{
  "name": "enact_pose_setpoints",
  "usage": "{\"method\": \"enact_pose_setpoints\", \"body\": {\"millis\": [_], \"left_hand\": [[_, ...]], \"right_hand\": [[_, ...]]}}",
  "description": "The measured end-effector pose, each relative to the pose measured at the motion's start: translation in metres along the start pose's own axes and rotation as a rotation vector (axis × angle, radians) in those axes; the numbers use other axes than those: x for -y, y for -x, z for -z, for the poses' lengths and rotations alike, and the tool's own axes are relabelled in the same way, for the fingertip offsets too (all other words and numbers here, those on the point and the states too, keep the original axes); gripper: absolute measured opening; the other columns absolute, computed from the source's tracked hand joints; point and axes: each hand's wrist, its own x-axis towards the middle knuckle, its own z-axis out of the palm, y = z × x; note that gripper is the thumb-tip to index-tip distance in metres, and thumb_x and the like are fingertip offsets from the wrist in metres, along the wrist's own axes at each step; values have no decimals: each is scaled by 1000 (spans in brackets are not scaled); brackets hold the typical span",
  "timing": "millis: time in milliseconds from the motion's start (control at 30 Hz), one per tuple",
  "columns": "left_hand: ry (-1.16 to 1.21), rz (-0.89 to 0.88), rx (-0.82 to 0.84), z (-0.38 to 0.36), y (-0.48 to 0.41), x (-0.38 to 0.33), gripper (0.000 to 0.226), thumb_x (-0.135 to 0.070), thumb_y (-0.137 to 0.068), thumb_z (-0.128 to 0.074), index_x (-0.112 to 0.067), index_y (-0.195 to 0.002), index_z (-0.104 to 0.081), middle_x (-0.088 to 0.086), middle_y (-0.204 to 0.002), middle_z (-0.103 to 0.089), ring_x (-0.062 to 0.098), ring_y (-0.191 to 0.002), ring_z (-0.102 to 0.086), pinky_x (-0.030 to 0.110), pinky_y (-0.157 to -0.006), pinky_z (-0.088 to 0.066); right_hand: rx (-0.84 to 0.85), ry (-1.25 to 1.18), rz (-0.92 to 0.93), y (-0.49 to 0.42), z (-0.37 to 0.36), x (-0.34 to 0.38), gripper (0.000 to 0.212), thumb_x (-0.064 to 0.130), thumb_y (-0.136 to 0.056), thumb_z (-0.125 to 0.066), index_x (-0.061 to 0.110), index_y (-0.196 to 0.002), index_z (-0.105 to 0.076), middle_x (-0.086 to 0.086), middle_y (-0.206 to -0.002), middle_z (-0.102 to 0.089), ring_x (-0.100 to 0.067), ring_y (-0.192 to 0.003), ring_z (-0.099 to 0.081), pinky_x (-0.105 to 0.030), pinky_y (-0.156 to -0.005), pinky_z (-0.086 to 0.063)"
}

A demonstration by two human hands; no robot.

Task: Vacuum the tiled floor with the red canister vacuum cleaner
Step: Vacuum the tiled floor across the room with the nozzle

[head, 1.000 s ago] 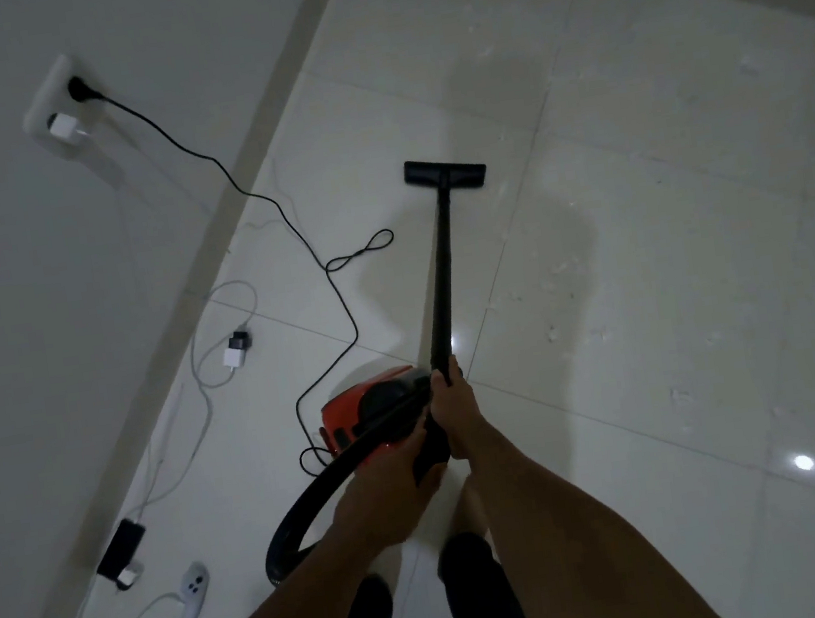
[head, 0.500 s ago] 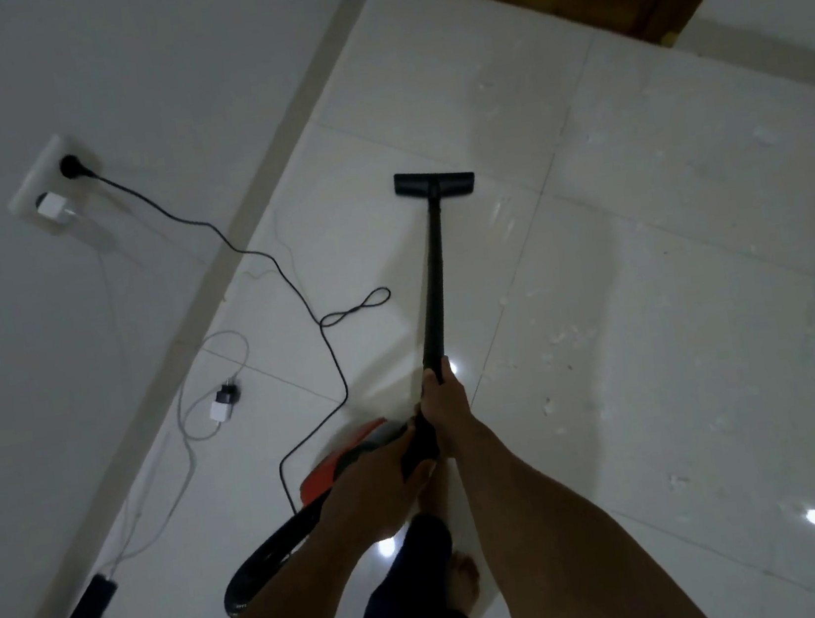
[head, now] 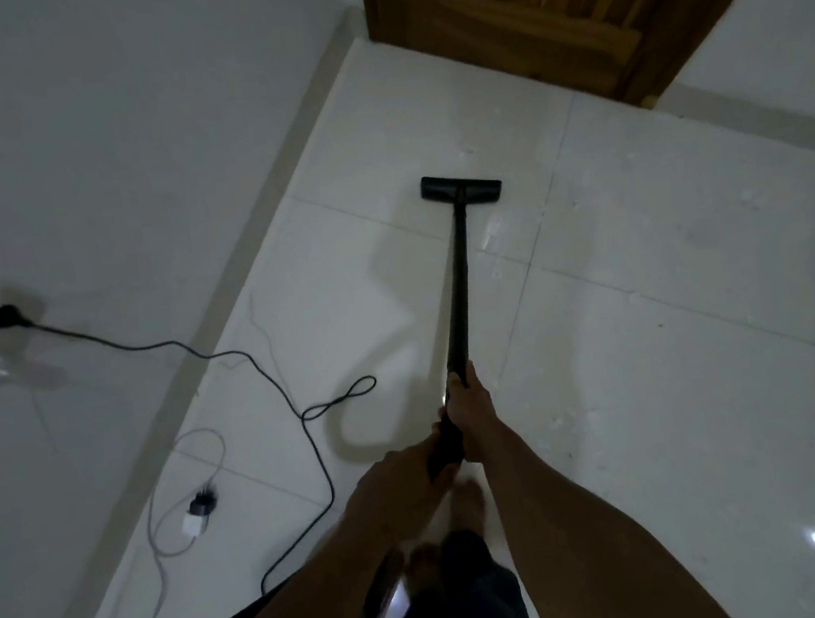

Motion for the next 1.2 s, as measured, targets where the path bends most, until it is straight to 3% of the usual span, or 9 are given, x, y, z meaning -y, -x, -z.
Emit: {"method": "enact_pose_setpoints", "body": {"millis": [100,267,433,633,833,1033,1200], "left_hand": [[-4,-13,12,18,-35,-12,50,-54,-103,-37,-33,-148,-39,-1,-92,-72,16,-72,-70,32,-68,-58],[-13,-9,4,55,-99,-28,53,-53,-104,-35,-32,-153,-33,3,-109,-70,21,-83,-69,31,-71,-55],[4,32,25,98,-167,-48,44,-51,-105,-36,-31,-143,-45,-6,-84,-63,7,-60,-55,18,-52,-39],[-18,67,20,145,-244,-68,44,-51,-105,-37,-32,-143,-44,2,-93,-71,15,-65,-62,25,-59,-49],[-13,60,-7,186,-311,-73,39,-51,-105,-36,-27,-133,-51,-7,-73,-60,7,-54,-55,21,-52,-43],[-58,82,19,209,-339,-59,43,-51,-104,-37,-37,-145,-40,-4,-84,-68,11,-63,-64,30,-63,-57],[-64,104,-32,205,-337,-46,51,-51,-105,-34,-45,-154,-21,-6,-73,-64,10,-54,-62,22,-48,-49]], "right_hand": [[3,19,24,-20,7,35,55,27,-112,-41,36,-163,-22,-9,-78,-53,-18,-59,-52,-28,-47,-52],[29,38,52,-60,3,99,56,26,-112,-40,33,-164,-20,-10,-80,-53,-18,-60,-52,-21,-39,-49],[40,10,-7,-111,-4,162,56,28,-111,-43,41,-162,-24,-9,-78,-49,-17,-59,-48,-30,-48,-50],[54,-4,-7,-170,-10,238,55,28,-112,-42,42,-162,-24,-10,-82,-51,-16,-59,-49,-28,-45,-51],[72,-46,-29,-221,-24,299,55,29,-111,-43,44,-161,-24,-10,-82,-51,-15,-60,-50,-29,-47,-52],[72,-11,-48,-245,-45,327,55,30,-111,-41,44,-161,-22,-22,-109,-59,-27,-75,-61,-29,-48,-53],[4,50,1,-247,-62,321,54,32,-112,-39,42,-162,-21,-13,-91,-57,-18,-62,-55,-28,-50,-50]]}}
